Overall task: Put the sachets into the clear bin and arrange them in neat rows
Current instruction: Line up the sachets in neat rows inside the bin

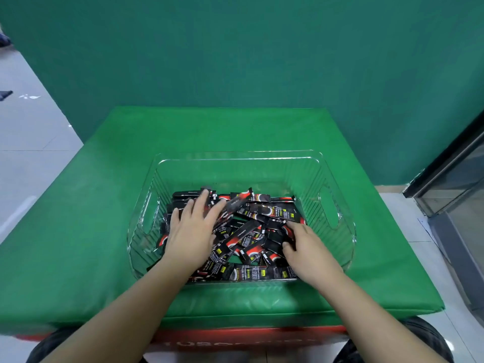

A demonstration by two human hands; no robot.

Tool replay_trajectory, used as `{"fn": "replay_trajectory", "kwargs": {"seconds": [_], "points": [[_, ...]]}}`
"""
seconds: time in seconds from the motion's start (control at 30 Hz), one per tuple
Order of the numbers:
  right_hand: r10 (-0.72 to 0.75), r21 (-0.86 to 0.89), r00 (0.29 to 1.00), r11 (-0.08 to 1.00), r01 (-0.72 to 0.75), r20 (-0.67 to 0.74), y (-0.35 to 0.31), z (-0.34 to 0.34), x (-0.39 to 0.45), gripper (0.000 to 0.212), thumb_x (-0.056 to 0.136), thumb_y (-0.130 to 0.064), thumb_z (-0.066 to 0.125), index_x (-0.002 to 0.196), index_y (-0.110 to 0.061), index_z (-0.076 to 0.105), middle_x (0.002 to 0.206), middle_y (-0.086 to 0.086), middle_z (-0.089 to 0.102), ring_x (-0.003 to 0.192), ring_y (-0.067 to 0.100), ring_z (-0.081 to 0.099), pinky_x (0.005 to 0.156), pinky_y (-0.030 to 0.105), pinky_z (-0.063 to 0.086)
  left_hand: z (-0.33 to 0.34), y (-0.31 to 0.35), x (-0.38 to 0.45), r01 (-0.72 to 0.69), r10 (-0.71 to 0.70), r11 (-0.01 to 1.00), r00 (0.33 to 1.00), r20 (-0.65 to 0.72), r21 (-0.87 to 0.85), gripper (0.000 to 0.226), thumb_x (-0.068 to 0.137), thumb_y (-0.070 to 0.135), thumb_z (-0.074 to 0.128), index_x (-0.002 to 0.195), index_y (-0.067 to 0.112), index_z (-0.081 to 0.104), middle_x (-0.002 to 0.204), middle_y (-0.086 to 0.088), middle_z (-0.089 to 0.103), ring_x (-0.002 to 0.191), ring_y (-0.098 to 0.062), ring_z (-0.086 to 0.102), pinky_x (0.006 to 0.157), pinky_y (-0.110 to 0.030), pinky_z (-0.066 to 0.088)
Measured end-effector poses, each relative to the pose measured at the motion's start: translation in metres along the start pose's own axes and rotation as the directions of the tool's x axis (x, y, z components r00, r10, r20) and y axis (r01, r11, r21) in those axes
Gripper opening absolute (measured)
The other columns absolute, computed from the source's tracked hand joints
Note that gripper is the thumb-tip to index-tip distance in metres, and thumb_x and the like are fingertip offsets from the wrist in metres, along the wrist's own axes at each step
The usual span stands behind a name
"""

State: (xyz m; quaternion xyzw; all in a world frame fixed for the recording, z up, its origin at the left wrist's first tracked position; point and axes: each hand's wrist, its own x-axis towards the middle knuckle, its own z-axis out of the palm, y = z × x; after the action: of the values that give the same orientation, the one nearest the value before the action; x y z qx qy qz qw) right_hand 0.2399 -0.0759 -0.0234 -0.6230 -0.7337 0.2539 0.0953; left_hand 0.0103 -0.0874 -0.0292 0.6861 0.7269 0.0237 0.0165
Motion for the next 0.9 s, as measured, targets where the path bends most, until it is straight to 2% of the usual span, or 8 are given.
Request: {"fn": "replay_trajectory", "kwargs": {"seconds": [0.1,0.17,0.27,0.43,0.53,0.67,0.8,0.9], "points": [[-0.014,-0.012,1.000,1.000,0.014,0.000,-0.002,-0.001,0.004,0.060,0.095,-0.026,0.050,0.148,-0.013,0.024,0.150,0.005,0.031,0.138,0.020,0.030,0.114,0.030,0.022,0.004,-0.007,0.004,0.027,-0.025,0.999,0.993,-0.111,0.022,0.082,0.088,0.013,0.064,0.150,0.037,0.016,0.159,-0.010,0.013,0.138,-0.030,0.031,0.113,-0.047,0.026],[-0.053,-0.068,0.999,0.996,0.053,0.003,-0.002,-0.001,0.009,0.066,0.094,-0.030,0.053,0.149,-0.014,0.020,0.153,0.005,0.025,0.141,0.021,0.022,0.116,0.033,0.018,0.007,-0.011,0.007,0.038,-0.033,0.998,0.995,-0.095,0.047,0.076,0.091,0.009,0.057,0.150,0.036,0.018,0.158,-0.008,0.021,0.142,-0.029,0.025,0.115,-0.046,0.024],[-0.036,-0.145,0.990,0.988,0.056,0.137,-0.004,-0.003,0.022,0.092,0.084,-0.050,0.061,0.152,-0.024,0.005,0.159,0.000,0.001,0.146,0.022,-0.005,0.117,0.045,0.012,0.012,-0.008,0.010,0.037,-0.036,0.998,0.999,-0.035,0.045,0.079,0.091,0.004,0.048,0.151,0.037,0.010,0.160,-0.007,0.011,0.146,-0.028,0.009,0.119,-0.045,0.009],[0.029,-0.193,0.970,0.981,0.018,0.241,-0.004,-0.001,0.041,0.116,0.071,-0.058,0.071,0.150,-0.029,-0.007,0.158,0.001,-0.017,0.144,0.023,-0.017,0.117,0.047,0.005,0.009,-0.011,0.006,-0.044,0.035,0.997,0.988,0.148,0.062,0.057,0.099,0.054,0.020,0.148,0.044,-0.008,0.158,-0.001,-0.019,0.145,-0.027,-0.018,0.117,-0.050,-0.008],[0.054,-0.178,0.968,0.984,-0.010,0.244,-0.002,0.001,0.050,0.122,0.068,-0.059,0.073,0.150,-0.027,-0.010,0.157,0.002,-0.019,0.144,0.023,-0.017,0.118,0.047,0.005,0.008,-0.014,-0.001,-0.094,0.080,0.993,0.977,0.199,0.065,0.053,0.099,0.054,0.014,0.146,0.050,-0.009,0.157,0.001,-0.023,0.144,-0.028,-0.022,0.116,-0.051,-0.009],[0.066,-0.239,0.962,0.971,0.000,0.265,-0.005,0.003,0.056,0.113,0.073,-0.065,0.063,0.151,-0.025,-0.008,0.159,0.006,-0.007,0.146,0.026,-0.005,0.116,0.046,0.008,0.008,-0.019,-0.006,-0.118,0.111,0.993,0.974,0.197,0.027,0.048,0.102,0.045,0.016,0.143,0.058,-0.006,0.157,0.001,-0.021,0.144,-0.027,-0.021,0.117,-0.050,-0.007],[0.013,-0.381,0.997,0.925,0.016,0.074,-0.010,0.004,0.057,0.085,0.083,-0.064,0.053,0.145,-0.012,0.026,0.142,0.014,0.035,0.131,0.031,0.031,0.106,0.041,0.033,0.009,-0.015,-0.003,-0.080,0.074,0.996,0.988,0.134,0.038,0.049,0.104,0.036,0.020,0.144,0.057,0.000,0.159,-0.004,-0.015,0.145,-0.031,-0.015,0.116,-0.051,-0.004],[-0.023,-0.411,1.000,0.911,0.025,0.011,-0.015,0.008,0.058,0.064,0.090,-0.054,0.050,0.130,-0.005,0.042,0.128,0.015,0.047,0.118,0.030,0.045,0.096,0.038,0.042,0.012,-0.011,0.003,0.006,-0.008,1.000,0.997,0.071,0.026,0.051,0.104,0.034,0.022,0.146,0.053,0.001,0.160,-0.006,-0.010,0.146,-0.034,-0.010,0.116,-0.053,-0.002]]}}
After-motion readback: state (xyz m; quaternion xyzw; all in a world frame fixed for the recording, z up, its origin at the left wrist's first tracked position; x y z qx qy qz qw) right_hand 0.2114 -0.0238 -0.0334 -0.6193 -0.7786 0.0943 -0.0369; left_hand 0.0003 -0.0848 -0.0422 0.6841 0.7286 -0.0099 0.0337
